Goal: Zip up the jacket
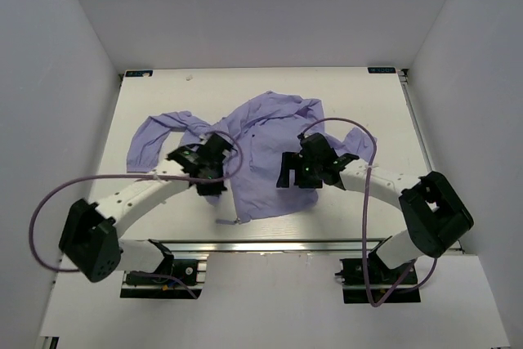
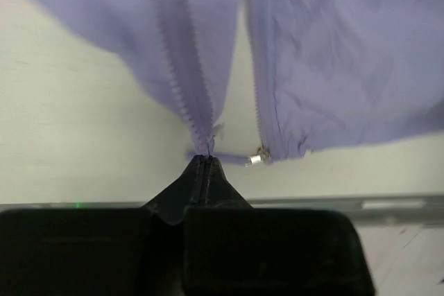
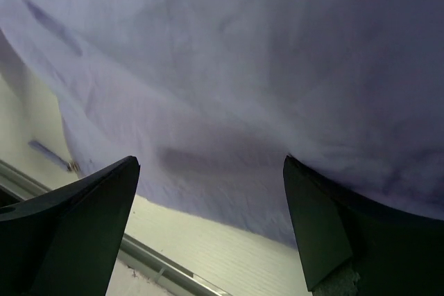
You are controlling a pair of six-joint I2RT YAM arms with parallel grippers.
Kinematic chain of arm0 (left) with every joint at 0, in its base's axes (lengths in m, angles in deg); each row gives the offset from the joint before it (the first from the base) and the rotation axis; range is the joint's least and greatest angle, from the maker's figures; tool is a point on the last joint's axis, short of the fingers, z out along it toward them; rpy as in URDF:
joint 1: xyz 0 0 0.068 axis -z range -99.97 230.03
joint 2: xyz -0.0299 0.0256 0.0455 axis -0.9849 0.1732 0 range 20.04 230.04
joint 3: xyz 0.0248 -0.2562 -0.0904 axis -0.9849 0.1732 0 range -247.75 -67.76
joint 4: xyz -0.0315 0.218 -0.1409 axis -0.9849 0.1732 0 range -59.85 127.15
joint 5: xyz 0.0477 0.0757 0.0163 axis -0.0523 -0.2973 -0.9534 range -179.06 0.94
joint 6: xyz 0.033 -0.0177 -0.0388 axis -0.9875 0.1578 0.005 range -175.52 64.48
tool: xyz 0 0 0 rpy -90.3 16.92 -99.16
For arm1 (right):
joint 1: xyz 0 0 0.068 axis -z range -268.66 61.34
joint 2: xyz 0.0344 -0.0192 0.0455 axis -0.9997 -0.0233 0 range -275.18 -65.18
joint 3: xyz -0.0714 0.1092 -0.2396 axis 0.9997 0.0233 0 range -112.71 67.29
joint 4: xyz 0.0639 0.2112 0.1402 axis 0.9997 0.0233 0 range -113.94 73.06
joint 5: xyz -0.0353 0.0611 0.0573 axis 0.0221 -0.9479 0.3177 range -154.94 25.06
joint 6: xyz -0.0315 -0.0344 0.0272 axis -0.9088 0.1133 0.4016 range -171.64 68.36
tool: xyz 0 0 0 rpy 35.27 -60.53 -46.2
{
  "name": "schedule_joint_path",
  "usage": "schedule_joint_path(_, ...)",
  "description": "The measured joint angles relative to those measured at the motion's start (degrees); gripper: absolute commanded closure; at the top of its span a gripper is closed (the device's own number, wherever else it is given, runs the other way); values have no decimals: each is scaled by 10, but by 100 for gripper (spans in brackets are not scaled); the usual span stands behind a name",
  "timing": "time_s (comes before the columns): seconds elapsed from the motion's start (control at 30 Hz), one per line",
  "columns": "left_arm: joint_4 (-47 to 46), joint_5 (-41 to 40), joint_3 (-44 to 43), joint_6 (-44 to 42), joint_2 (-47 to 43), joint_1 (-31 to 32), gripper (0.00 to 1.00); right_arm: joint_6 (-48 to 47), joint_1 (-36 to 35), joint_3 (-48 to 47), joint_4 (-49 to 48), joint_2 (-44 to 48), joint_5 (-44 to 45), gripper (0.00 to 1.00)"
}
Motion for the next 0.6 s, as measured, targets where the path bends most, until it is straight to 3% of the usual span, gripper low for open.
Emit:
schedule_joint_path(0.1,12,-19,-5,14,63,93,100,3,14,0,-1,-7,3,11)
schedule_joint_path(0.17,18,-26,-10,23,111,150,86,5,23,4,-5,-10,2,11)
schedule_joint_path(0.2,21,-26,-11,26,128,169,72,6,27,8,-6,-10,2,11)
schedule_joint_path(0.23,24,-26,-11,27,142,187,45,7,31,10,-6,-10,1,11)
schedule_joint_path(0.27,30,-26,-11,31,150,202,2,7,34,13,-8,-10,0,11)
schedule_joint_path(0.4,45,-24,-25,38,137,236,2,6,40,19,-11,-10,-3,11)
schedule_joint_path(0.6,40,-47,-53,53,48,236,2,-4,39,26,-25,-3,-22,11)
